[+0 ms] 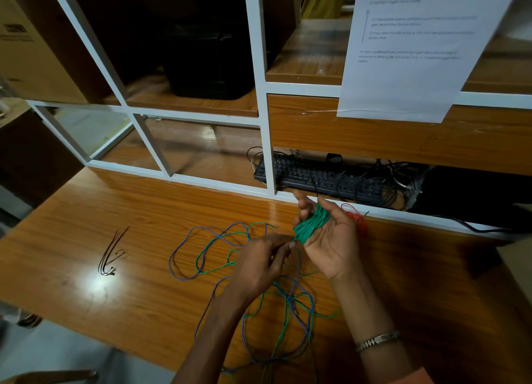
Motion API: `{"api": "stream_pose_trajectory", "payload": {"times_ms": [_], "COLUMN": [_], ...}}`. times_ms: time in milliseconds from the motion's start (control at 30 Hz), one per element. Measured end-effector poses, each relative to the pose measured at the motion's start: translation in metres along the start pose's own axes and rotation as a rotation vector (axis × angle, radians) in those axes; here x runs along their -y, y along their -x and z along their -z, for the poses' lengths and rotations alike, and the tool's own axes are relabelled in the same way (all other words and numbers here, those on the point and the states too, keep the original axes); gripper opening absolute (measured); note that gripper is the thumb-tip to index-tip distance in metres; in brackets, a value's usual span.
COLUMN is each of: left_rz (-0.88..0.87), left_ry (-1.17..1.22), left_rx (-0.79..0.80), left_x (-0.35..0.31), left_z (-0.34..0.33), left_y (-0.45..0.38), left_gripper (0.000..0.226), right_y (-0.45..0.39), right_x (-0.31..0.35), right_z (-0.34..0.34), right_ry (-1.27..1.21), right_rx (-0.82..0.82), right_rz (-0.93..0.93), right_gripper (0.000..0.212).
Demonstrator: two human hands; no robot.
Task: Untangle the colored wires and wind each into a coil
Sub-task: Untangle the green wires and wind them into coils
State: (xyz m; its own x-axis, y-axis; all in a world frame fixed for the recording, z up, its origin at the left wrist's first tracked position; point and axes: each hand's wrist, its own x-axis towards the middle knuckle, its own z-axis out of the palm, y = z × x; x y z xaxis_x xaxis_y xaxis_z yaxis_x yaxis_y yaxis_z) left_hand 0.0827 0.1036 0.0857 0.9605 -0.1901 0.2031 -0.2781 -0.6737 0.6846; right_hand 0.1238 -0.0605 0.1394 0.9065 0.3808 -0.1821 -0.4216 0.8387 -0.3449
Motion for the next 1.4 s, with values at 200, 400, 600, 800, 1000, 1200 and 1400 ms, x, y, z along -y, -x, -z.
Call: {"api": "stream_pose_trajectory", "payload": {"times_ms": [200,400,600,800,1000,1200,1400], "left_rz": [-0.064,-0.124,-0.225,-0.143,0.096,0.003,-0.023], "left_ry": [-0.035,0.129,-0.057,-0.258,0.335,0.381,0.401], "left_rx": [-0.209,-0.198,-0.213,-0.11,0.36,0.137,0.031], "left_x": [-0.009,-0.012,-0.01,-0.014,-0.018,-0.018,-0.016], "left_z": [0.014,0.018,0.027,0.039,0.04,0.011,0.003], "left_y": [0.004,0.004,0.001,0.001,-0.003,0.011,0.016], "left_gripper": [0.015,0.015,0.039,0.118,0.131,0.086,0.077], "right_y": [-0.001,0.0,0.005,0.01,0.015,0.015,0.015], "right_x": [-0.006,-0.01,-0.011,-0.01,-0.018,-0.013,-0.015], "right_z": [-0.002,-0.004,-0.003,0.005,-0.004,-0.009,-0.007], "right_ry": [0.058,0.086,0.243,0.362,0.48,0.631,0.73], "right_rx": [-0.008,-0.023,0.002,-0.011,0.006,-0.04,-0.122], "right_rz": [-0.042,-0.127,-0.287,-0.533,-0.625,-0.643,-0.6], "right_gripper": [0.043,0.055,0.059,0.076,0.089,0.088,0.082]}}
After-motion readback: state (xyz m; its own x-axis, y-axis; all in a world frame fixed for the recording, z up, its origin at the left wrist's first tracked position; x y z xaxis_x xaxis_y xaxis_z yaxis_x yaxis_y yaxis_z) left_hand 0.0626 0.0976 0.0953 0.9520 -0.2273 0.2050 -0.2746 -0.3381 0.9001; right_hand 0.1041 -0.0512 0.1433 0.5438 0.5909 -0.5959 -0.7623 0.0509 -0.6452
